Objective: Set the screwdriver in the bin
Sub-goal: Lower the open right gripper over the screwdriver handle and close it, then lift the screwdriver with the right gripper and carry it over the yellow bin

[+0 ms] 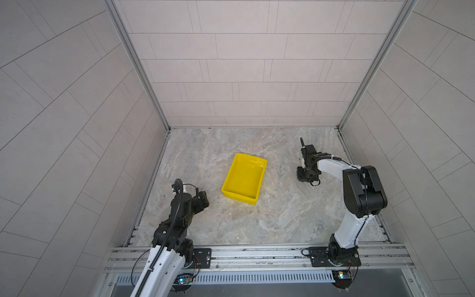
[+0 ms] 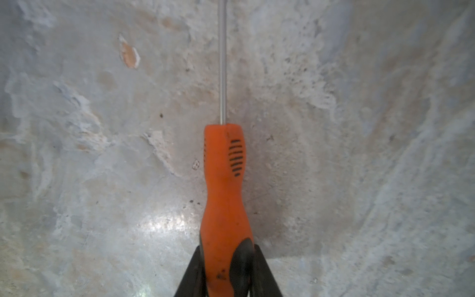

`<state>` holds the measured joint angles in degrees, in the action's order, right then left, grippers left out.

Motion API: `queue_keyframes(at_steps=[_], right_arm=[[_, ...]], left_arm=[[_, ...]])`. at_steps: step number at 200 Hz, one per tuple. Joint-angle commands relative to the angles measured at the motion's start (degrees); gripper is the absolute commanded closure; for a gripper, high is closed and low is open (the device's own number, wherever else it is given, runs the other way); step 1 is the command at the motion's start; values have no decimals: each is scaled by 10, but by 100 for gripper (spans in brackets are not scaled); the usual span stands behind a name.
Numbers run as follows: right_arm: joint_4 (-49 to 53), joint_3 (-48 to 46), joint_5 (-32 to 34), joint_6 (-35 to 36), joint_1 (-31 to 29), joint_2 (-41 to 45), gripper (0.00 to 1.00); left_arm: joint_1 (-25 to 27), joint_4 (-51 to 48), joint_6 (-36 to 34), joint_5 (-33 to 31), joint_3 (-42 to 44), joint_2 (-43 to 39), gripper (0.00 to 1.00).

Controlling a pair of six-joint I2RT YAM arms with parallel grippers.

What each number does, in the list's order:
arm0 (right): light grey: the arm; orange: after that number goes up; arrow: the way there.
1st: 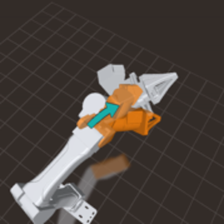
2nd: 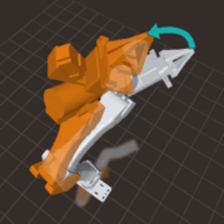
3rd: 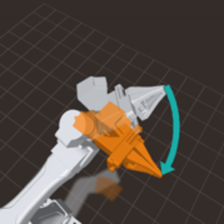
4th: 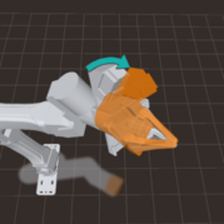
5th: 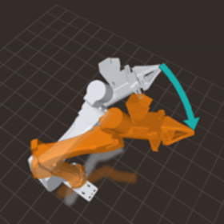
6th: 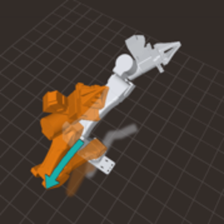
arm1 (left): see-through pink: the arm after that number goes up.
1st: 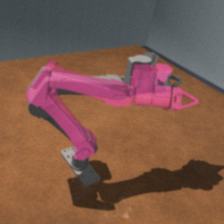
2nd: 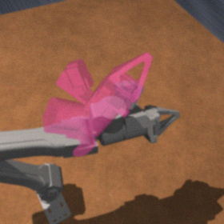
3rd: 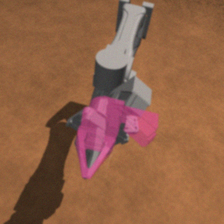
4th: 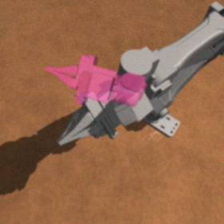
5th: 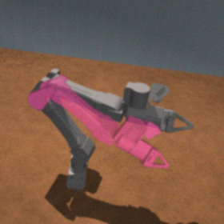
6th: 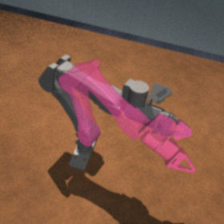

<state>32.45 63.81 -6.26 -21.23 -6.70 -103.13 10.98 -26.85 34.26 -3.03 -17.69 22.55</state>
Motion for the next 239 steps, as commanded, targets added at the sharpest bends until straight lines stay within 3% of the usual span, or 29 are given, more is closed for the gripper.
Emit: queue_keyframes(at_steps=[1,39,67,88,113,142,180,239], right_arm=[[10,-19,-8,-8,-3,27,91],[21,-51,-14,-32,-42,107,98],[3,-128,-13,-89,-106,221,99],[-34,-193,-13,-183,-164,316,100],[-167,-279,-29,-329,-239,432,100],[-284,-350,58,-479,-335,509,100],[-351,-353,132,-529,-411,474,100],[-417,-244,113,-547,-453,307,100]], left_arm=[[-2,-1,4,-10,6,-6,3],[-2,-3,5,-12,6,-7,3],[-3,-4,9,-15,6,-10,3],[-3,-4,10,-18,6,-13,3],[-3,0,12,-20,6,-12,3],[-3,-2,12,-23,6,-7,3],[-2,-5,12,-24,6,-13,3],[-3,-5,13,-24,6,-17,3]])
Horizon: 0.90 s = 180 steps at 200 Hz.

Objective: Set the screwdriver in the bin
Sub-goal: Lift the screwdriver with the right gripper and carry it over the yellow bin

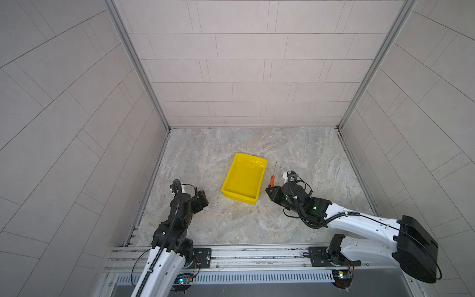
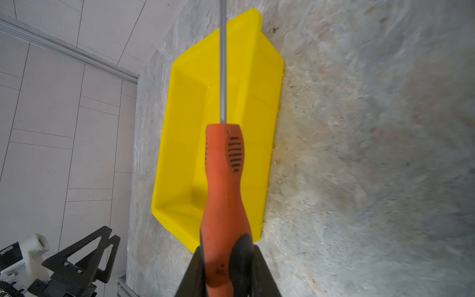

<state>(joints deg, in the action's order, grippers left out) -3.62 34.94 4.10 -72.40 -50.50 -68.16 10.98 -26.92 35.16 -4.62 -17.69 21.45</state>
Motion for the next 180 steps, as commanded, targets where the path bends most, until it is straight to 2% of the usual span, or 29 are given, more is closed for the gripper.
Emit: queue_keyframes(at_steps=[1,40,71,105,150,180], right_arm=[[-58,46,9,-36,-15,-46,100],[-117,100,-23,-69,-20,-143,100],[-93,163,-40,-57,-20,-208,98],[-122,190,-51,-72,-19,-276,96],[-141,219,-68,-80,-15,-328,88],[-109,243,-82,-65,-8,-337,77]], left_arm=[[-3,-4,4,-8,6,-6,3],[-3,-2,4,-8,21,-8,3],[-3,-4,4,-6,19,-5,3],[-2,-7,4,-5,20,-11,3],[-2,-4,4,-4,23,-17,3],[-2,-3,4,-5,22,-12,3]])
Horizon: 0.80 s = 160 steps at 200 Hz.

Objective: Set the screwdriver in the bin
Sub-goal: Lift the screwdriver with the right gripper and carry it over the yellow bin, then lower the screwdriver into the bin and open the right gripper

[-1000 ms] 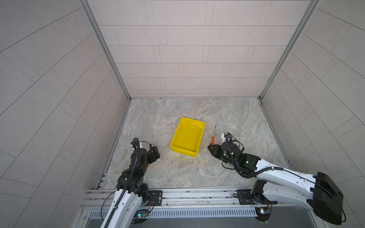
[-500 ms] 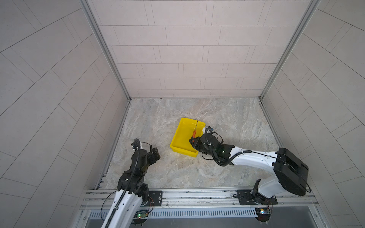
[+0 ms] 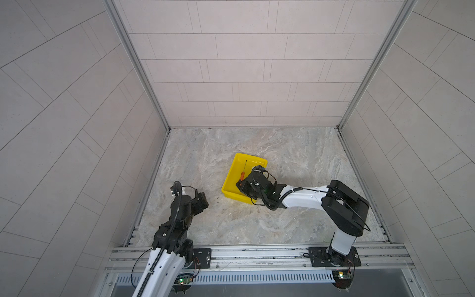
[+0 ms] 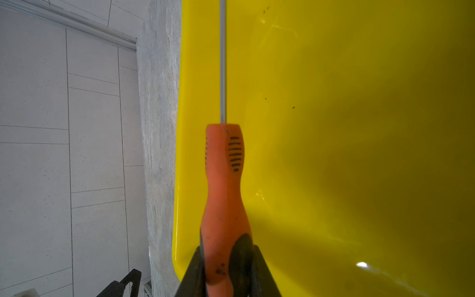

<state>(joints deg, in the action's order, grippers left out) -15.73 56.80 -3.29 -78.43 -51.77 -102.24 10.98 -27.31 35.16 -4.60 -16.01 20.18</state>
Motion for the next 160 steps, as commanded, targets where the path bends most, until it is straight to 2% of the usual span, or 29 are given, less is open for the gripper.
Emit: queue_keyframes(at_steps=[1,66,101,133,160], right_arm=[[13,25,-8,-5,5,4,77],[19,33,-16,-7,10,25,58],[23,23,-26,3,10,56,57],[51,-43,-14,52,27,147,57],[161,-103,19,147,71,278,56]], left_arm=[[-2,1,4,-5,5,1,3],[-2,2,4,-3,6,0,2],[-3,-5,5,-4,4,-3,2],[-3,-5,6,-4,5,-7,1],[-3,-6,8,-4,5,-7,0]])
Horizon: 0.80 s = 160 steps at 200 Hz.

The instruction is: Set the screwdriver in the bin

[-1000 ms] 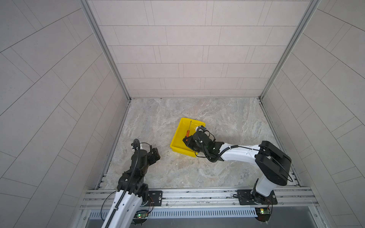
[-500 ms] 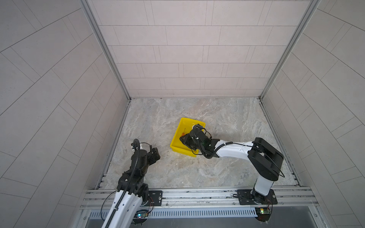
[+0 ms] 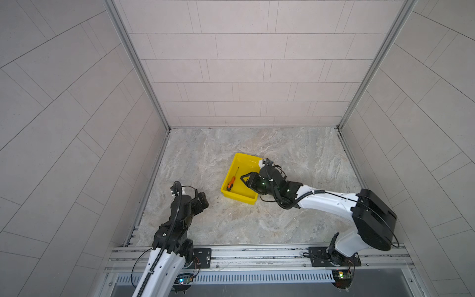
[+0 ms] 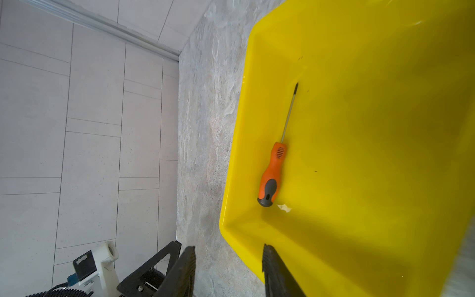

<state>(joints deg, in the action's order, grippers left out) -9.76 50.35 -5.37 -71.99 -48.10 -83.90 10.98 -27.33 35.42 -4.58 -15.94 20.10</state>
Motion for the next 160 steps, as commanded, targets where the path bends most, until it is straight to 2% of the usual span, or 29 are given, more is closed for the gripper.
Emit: queue_keyframes(at_steps=[1,16,51,71,85,103,124,160], right_arm=[[106,-40,44,87,36,100,56],[167,-81,112,162,54,184,54],[315,-190,283,345,97,383,40],[361,-267,361,386,112,484,39],[376,-318,381,373,116,550,38],[365,-339,341,398,116,629,37],[382,-352,369,394,117,692,37],[374,-355,350,400,117,686,37]], left_arm=[[-3,-6,6,-4,5,-6,0],[-3,-7,8,-6,6,-6,0],[-2,-8,11,-8,6,-6,0],[-3,-9,13,-12,6,-8,0],[-2,-9,17,-18,7,-7,0],[-3,-7,16,-17,7,-3,0],[-3,-2,17,-21,6,5,0],[-3,3,16,-18,2,27,0]])
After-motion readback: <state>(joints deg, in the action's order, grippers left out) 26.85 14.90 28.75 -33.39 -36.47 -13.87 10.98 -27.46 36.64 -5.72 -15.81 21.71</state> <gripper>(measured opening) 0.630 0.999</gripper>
